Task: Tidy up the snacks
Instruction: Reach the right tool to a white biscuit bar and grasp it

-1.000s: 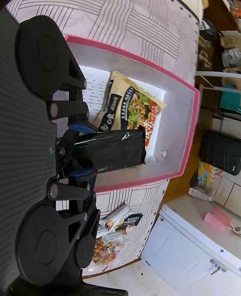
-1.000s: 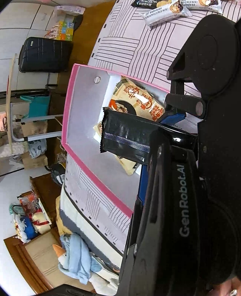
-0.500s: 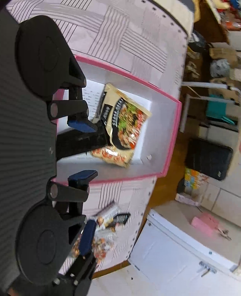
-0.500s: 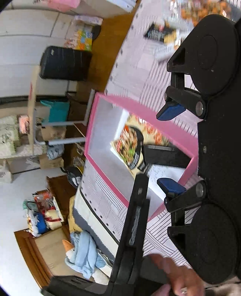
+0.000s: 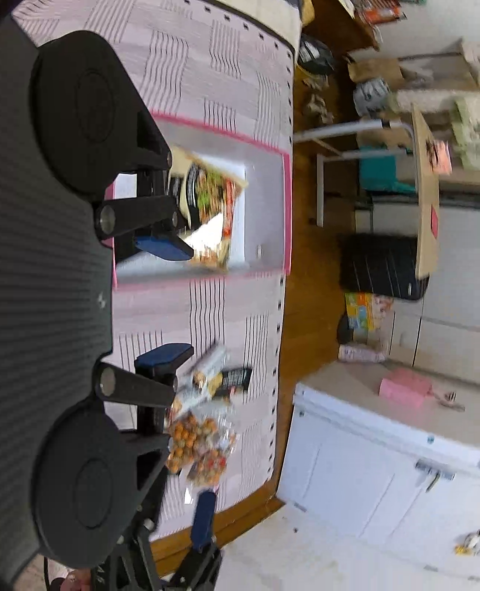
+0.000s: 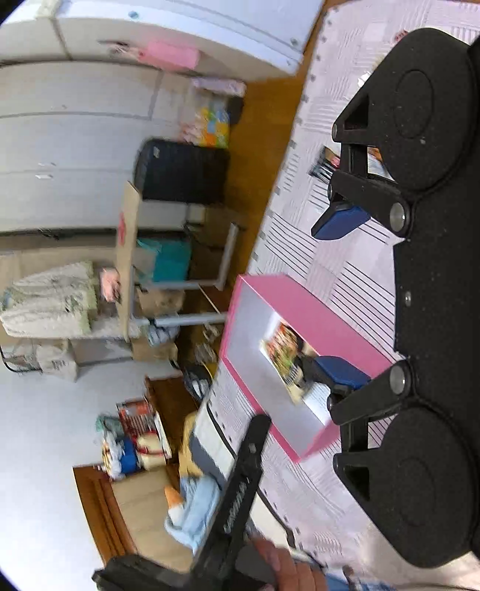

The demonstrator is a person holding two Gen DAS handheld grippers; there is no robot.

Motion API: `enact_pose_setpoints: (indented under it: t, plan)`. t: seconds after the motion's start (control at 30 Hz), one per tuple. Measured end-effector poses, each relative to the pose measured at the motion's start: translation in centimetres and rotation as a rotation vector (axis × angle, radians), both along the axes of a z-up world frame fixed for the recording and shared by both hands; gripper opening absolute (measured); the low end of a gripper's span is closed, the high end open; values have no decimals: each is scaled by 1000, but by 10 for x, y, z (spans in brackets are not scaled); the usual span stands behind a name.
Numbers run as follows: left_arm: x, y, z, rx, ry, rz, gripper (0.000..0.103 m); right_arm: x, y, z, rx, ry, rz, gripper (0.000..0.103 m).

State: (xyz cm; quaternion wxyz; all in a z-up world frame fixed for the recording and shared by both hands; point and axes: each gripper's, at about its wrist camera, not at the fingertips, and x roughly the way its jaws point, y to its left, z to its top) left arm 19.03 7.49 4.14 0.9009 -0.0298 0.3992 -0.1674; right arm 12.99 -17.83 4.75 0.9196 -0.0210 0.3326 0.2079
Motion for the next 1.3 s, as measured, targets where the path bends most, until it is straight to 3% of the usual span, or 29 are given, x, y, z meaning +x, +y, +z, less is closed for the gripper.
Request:
enact_pose_setpoints:
  t: [0.2,0.4,0.53,0.8,1.0,1.3]
  plan:
    - [17,-61,-8,-35,51,-95,49,9,-26,-17,-10,37,-41,74]
    - [51,-111,-43,-73,93,-84,50,39,-48,-54,-21,94,-123,74]
    - [76,-132,-75,-99,99,-45,50,59,-60,-84,44,123,-186,69]
    - [124,-150,-143,-176,148,37,50,85,-76,-151,81,208,-231,62]
    - [151,-156,-188,-206,191,112,50,95,-75,-181,72,192,-189,53]
    - [168,-171,-212,-248,166,130,50,100,-77,-208,15,165,-193,47]
